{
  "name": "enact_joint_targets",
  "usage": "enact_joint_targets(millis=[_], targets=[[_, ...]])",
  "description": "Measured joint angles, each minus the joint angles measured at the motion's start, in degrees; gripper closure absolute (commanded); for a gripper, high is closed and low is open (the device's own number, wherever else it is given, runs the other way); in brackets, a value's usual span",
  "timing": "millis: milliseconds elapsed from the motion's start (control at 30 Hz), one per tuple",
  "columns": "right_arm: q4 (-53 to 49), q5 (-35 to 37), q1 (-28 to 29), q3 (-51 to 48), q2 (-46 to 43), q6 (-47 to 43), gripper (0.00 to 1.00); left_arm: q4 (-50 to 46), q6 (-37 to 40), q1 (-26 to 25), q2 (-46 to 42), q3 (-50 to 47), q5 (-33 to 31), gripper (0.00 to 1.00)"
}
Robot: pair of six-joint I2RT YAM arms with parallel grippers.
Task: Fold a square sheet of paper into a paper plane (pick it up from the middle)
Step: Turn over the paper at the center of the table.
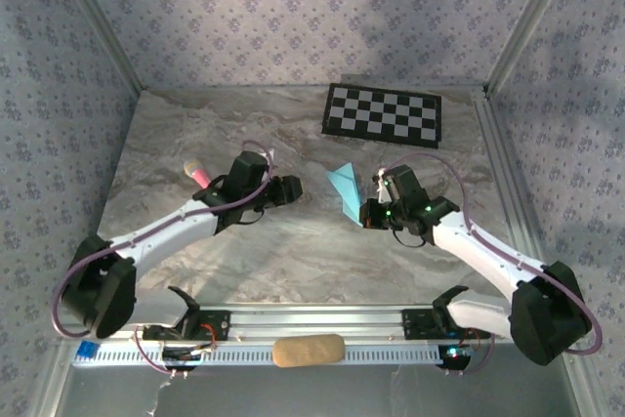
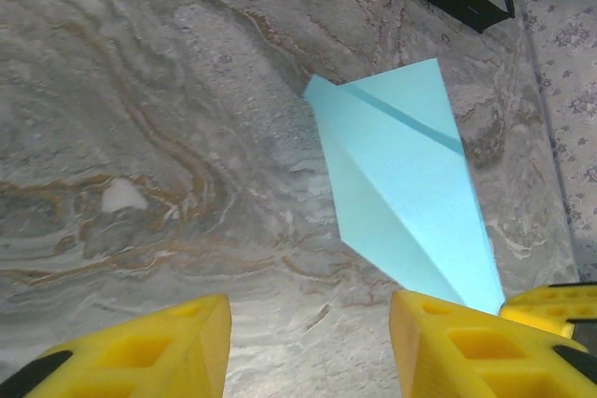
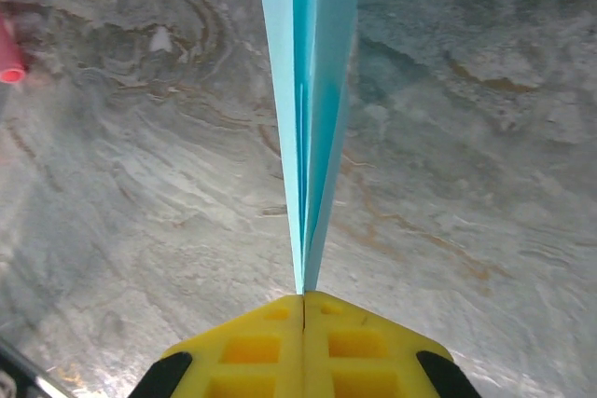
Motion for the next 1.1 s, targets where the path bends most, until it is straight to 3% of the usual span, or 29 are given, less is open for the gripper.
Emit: enact_joint_targets(millis=[433, 733, 1100], targets=[[-5.57, 13.68, 8.63, 3.54, -0.2, 3.78, 1.0, -2.29, 3.48, 7.52, -7.54, -4.31, 2.23, 0.46], [-7.67, 18.67, 11.37, 6.38, 3.52, 6.1, 1.0, -3.37, 4.61, 9.64, -11.1, -6.38, 4.55, 0.42], [-14.36, 23.43, 13.99, 13.75, 7.41, 3.96, 1.0, -10.1, 0.81, 12.28, -11.87, -6.86, 6.4, 0.42]])
